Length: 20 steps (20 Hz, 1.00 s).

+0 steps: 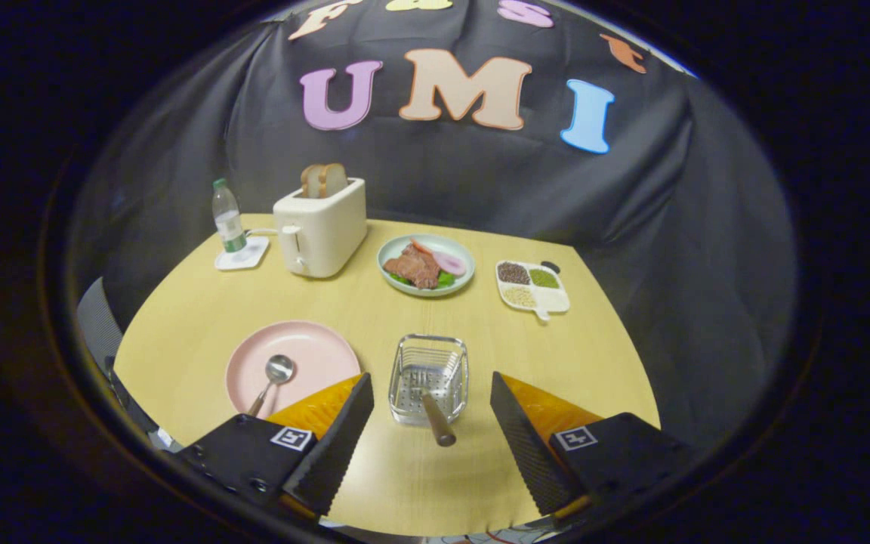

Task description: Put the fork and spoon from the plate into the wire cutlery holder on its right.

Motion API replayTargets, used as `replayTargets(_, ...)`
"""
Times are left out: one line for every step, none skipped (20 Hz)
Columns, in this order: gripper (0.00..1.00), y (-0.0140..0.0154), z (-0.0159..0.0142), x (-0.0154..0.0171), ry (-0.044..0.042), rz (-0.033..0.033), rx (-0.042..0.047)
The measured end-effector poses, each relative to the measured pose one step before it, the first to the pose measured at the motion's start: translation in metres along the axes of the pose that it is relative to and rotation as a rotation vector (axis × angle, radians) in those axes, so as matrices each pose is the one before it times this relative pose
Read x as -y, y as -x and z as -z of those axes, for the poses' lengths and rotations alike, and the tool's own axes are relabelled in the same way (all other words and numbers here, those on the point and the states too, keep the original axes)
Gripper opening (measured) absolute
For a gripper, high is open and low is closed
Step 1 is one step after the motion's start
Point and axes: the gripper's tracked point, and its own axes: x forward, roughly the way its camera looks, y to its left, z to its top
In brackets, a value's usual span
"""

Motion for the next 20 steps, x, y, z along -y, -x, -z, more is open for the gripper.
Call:
replayTargets(1.0, 0.00295, -0.00329, -0.00183, -0.00227, 0.01608, 0.02816)
replayTargets(1.0, 0.00392, -0.00302, -0.00362, -0.0041, 0.01463, 0.02705)
replayTargets(0.99, 0.00236, -0.00162, -0.0049, -0.00895, 0.01102, 0.02665)
replayTargets(0.99, 0.00393, -0.00141, -0.0063, -0.01069, 0.00657, 0.01888)
replayTargets(1.0, 0.00388, 0.00068, -0.00785, -0.01158, 0.00342, 0.01487)
replayTargets(1.0, 0.00352, 0.00086, -0.00804, -0.00981, 0.00198, 0.01259)
replayTargets(1.0, 0.00288, 0.00197, -0.00828, -0.00803, -0.00114, 0.01138)
replayTargets(1.0, 0.00334, 0.00177, -0.00976, -0.00705, -0.00604, 0.01011)
replayTargets(1.0, 0.00245, 0.00195, -0.00838, -0.00738, -0.00366, 0.00685)
replayTargets(1.0, 0.00233, 0.00337, -0.00904, -0.01078, -0.00708, 0.0032)
replayTargets(1.0, 0.00105, 0.00449, -0.00979, -0.01531, -0.00911, -0.00084)
replayTargets(1.0, 0.00154, 0.0066, -0.00953, -0.01226, -0.01198, -0.00783)
replayTargets(1.0, 0.0001, 0.00958, -0.00787, -0.00369, -0.00841, -0.01093)
replayTargets(1.0, 0.00085, 0.00985, -0.00651, -0.00122, -0.00741, -0.0153)
replayTargets(1.0, 0.00058, 0.01169, -0.00995, -0.00058, -0.02135, -0.01645)
replayTargets(1.0, 0.00055, 0.01143, -0.00957, 0.00503, -0.01799, -0.01513)
replayTargets(1.0, -0.00049, 0.01332, -0.00863, 0.01143, -0.01829, -0.01768)
replayTargets(1.0, -0.00015, 0.01115, -0.00905, 0.01158, -0.01682, -0.01828)
replayTargets(1.0, 0.00046, 0.01076, -0.00851, 0.00759, -0.01775, -0.01869)
replayTargets(1.0, -0.00026, 0.00962, -0.00824, 0.00328, -0.0174, -0.02003)
